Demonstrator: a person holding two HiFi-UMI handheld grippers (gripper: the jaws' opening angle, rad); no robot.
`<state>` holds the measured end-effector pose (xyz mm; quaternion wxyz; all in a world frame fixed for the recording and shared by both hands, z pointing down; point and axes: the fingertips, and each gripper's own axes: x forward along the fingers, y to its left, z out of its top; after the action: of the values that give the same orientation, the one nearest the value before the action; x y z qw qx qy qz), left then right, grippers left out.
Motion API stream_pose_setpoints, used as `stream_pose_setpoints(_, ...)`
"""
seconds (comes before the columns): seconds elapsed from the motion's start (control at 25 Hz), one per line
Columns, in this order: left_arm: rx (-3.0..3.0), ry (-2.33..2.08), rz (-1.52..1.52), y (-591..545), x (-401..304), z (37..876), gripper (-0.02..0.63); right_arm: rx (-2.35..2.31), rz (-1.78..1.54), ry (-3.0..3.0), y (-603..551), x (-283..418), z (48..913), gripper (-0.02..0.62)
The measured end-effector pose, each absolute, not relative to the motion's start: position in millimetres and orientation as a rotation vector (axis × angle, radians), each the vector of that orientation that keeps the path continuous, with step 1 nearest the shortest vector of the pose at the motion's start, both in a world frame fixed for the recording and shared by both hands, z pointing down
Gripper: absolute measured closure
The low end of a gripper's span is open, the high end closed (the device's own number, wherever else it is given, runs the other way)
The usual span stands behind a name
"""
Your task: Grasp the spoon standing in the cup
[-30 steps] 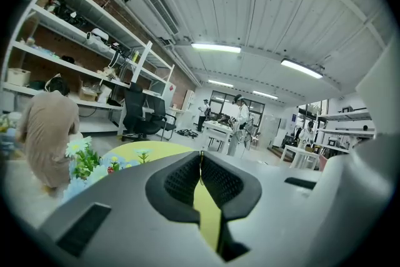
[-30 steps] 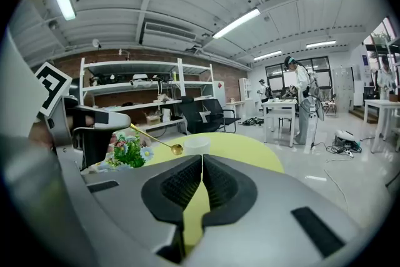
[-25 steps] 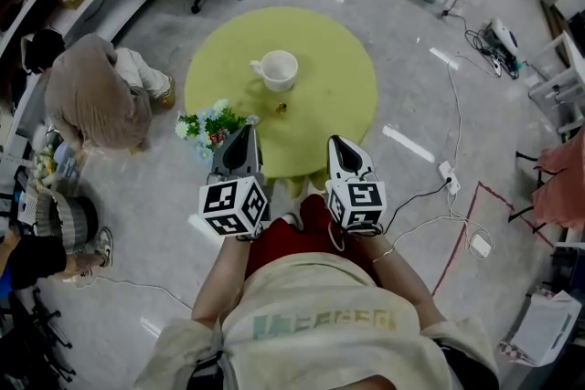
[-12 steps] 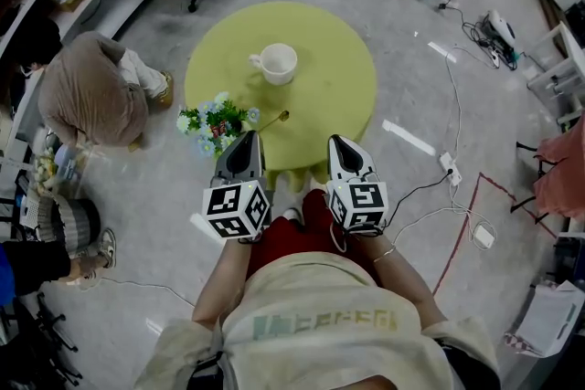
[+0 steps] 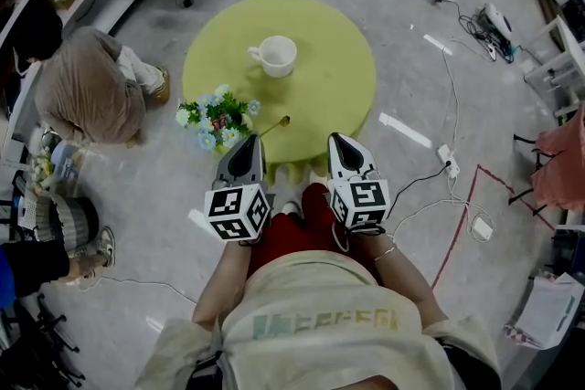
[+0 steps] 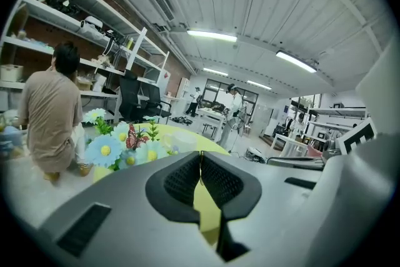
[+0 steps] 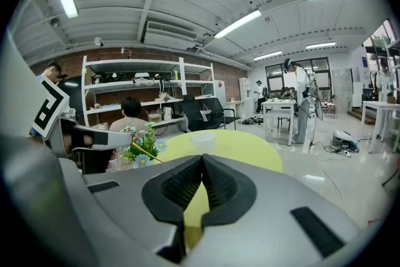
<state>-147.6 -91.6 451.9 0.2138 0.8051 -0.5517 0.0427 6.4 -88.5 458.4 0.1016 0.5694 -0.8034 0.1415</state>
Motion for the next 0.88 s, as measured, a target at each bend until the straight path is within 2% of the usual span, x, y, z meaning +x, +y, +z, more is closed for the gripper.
stream_pose_setpoints(0.88, 2.236, -1.509, 0.124, -83, -160, 454, 0.578, 1.674, 0.440, -2.347, -81, -4, 465, 0.559)
